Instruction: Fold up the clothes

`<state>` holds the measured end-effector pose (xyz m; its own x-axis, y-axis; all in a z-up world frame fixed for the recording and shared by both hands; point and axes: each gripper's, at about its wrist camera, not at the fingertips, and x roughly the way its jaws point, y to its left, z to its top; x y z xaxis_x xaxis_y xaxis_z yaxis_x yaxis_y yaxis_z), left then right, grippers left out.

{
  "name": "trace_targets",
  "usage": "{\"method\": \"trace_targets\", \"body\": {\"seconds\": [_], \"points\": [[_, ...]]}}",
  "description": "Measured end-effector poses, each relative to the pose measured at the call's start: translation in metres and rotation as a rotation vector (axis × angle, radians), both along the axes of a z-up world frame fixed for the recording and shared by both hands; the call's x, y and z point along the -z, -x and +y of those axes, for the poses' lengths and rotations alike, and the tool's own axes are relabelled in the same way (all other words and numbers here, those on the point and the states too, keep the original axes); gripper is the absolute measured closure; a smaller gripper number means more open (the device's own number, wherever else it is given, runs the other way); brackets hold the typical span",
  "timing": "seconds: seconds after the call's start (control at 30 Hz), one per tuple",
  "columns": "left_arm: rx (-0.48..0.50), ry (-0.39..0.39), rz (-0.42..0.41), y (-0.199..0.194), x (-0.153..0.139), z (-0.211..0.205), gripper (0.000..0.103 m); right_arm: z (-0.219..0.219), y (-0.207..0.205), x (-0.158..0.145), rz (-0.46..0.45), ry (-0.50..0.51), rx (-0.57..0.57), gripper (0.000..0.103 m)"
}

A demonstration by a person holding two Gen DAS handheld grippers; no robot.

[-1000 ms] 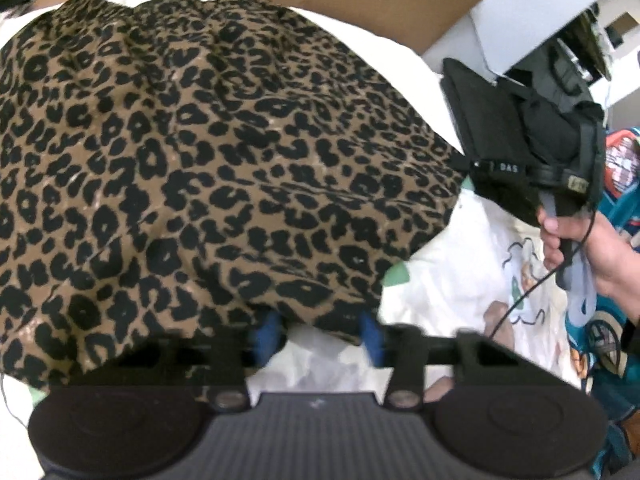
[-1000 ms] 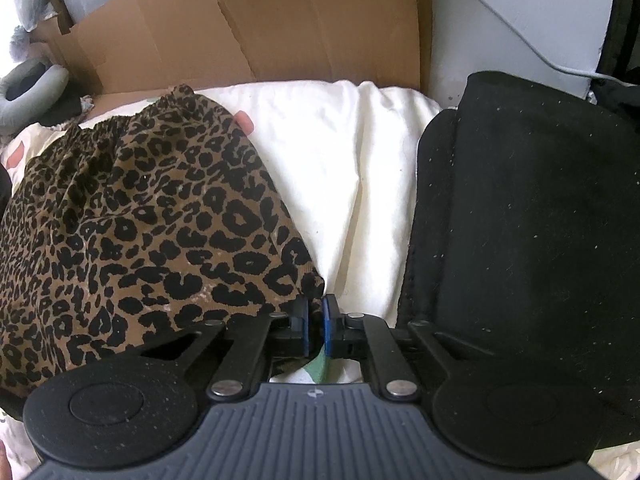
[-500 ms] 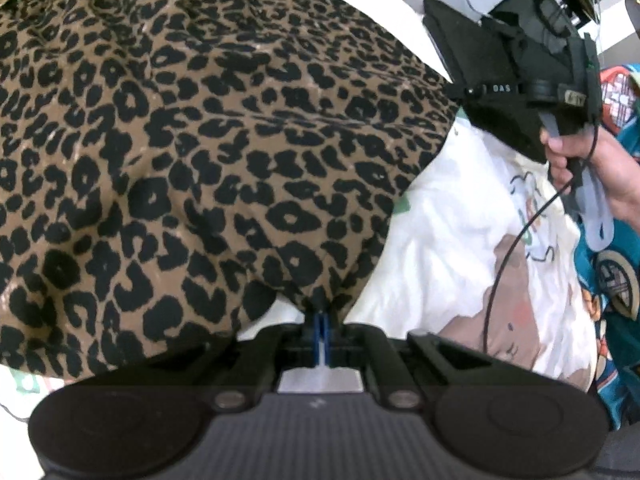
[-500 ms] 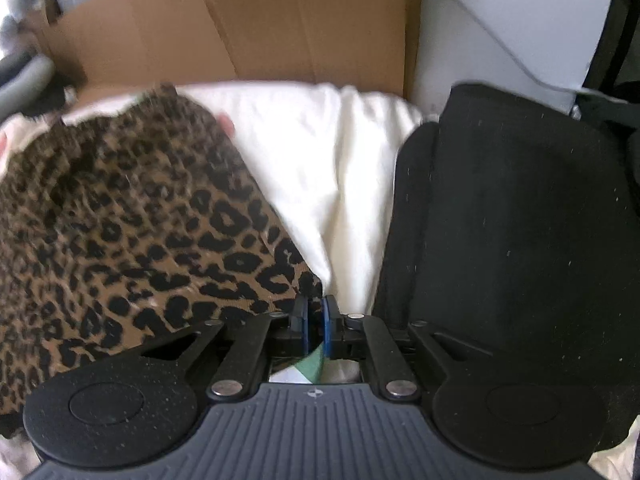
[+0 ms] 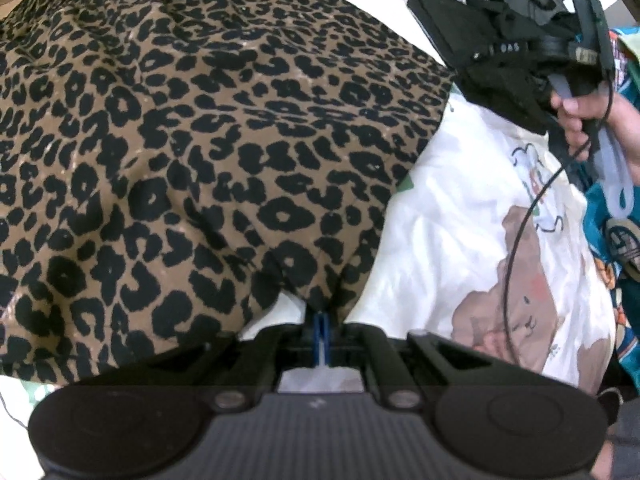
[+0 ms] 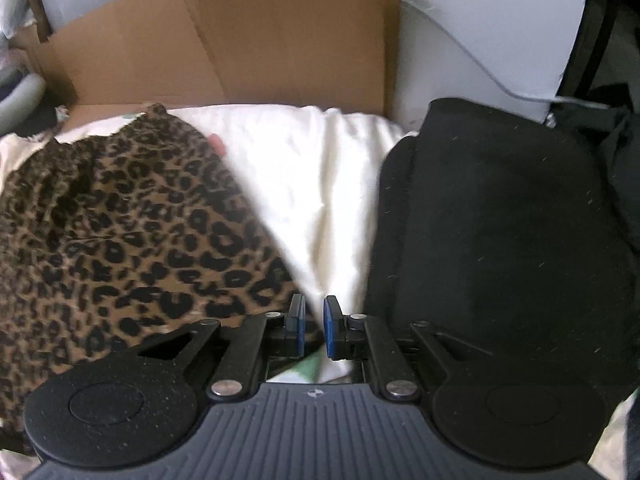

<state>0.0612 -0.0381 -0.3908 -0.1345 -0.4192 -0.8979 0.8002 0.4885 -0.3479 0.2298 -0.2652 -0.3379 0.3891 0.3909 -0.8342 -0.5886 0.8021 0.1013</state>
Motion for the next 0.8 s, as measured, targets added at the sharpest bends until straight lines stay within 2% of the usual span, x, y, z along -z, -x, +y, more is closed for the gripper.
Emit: {"method": "trace_targets", "body": {"seconds": [0.07,0.13,0.17,0.3,0.37,0.47,0.53,0.63,0.8], "points": [[-0.016,0.011,0.011,-0.004,-0.005,0.003,0.101,0.004,0.003,0.006,0.006,0.021,-0.005,0.082],[-0.042,0.028,0.025,-0.008,-0.008,0.008,0.1,0.004,0.003,0.013,-0.013,0.058,0.008,0.066],[-0.054,0.036,0.032,-0.01,-0.009,0.01,0.099,0.002,0.002,0.017,-0.014,0.061,0.023,0.064],[-0.071,0.033,0.047,-0.012,-0.007,0.014,0.083,-0.009,-0.009,0.028,0.028,0.023,0.067,0.063],[-0.087,0.032,0.062,-0.013,-0.005,0.017,0.081,-0.011,-0.011,0.029,0.034,-0.001,0.068,0.063],[-0.122,0.037,0.088,-0.018,-0.002,0.021,0.083,-0.011,-0.014,0.026,0.016,-0.033,0.077,0.063],[-0.146,0.041,0.089,-0.024,-0.005,0.027,0.097,-0.01,-0.016,0.022,-0.003,-0.045,0.074,0.063],[-0.167,0.043,0.081,-0.031,-0.01,0.036,0.099,-0.009,-0.019,0.018,-0.03,-0.062,0.07,0.063],[-0.187,0.029,0.08,-0.037,-0.013,0.045,0.1,-0.003,-0.018,0.025,-0.037,-0.034,0.038,0.063]]}}
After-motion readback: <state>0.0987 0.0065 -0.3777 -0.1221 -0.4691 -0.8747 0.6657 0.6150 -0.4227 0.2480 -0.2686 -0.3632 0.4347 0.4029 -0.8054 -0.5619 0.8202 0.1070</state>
